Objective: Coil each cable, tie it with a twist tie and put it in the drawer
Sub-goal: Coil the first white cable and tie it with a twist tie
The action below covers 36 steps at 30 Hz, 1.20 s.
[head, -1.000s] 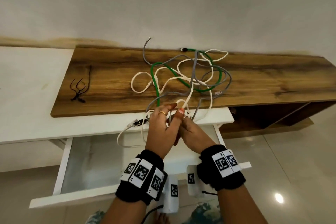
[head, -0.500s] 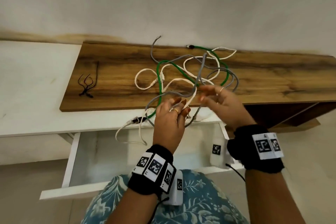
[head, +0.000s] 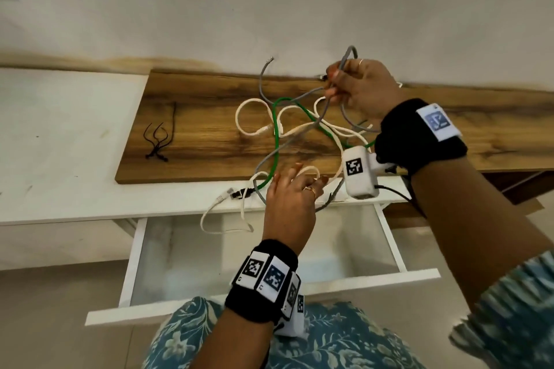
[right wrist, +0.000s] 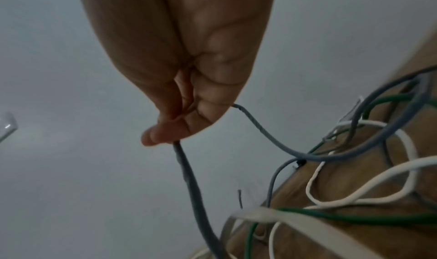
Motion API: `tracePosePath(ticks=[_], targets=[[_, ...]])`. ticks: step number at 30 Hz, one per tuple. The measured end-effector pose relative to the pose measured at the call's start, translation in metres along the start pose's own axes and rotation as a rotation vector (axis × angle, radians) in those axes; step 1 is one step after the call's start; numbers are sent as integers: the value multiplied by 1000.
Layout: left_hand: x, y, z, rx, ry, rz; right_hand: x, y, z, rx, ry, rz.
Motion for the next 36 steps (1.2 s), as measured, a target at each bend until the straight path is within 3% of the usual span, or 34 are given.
tracePosePath(ticks=[6, 9, 12, 16, 21, 26, 27, 30, 32, 36], targets=[[7, 1, 1, 19, -19, -145, 4, 22, -2, 48, 60, -359], [-5, 5, 3, 40, 37, -161, 3, 39, 1, 44, 68, -486], [-16, 8, 8, 146, 109, -217, 1, 47, -3, 0, 33, -556], [-13, 9, 8, 305, 106, -69, -7, 30, -23, -104, 14, -567], [14, -35, 2, 5, 30, 278, -16, 17, -50, -62, 4, -308], [51, -60, -1, -281, -173, 553, -29, -18, -69, -270, -9, -119], [57, -61, 1, -325, -212, 636, -40, -18, -71, -258, 27, -48], [63, -58, 4, -360, -266, 810, -67, -5, -64, -136, 144, 235], [63, -53, 5, -347, -283, 861, -86, 1, -53, -94, 232, 279], [64, -49, 6, -343, -340, 909, -112, 3, -24, -128, 371, 464]])
Point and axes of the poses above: each hand's wrist, its own z-axis away from the middle knuckle, its own y-axis out of the palm, x = y × z, the point moved 8 cm from there along -z, towards the middle knuckle, and after that the axes turned 1 degree about y, right-handed, at the moved point
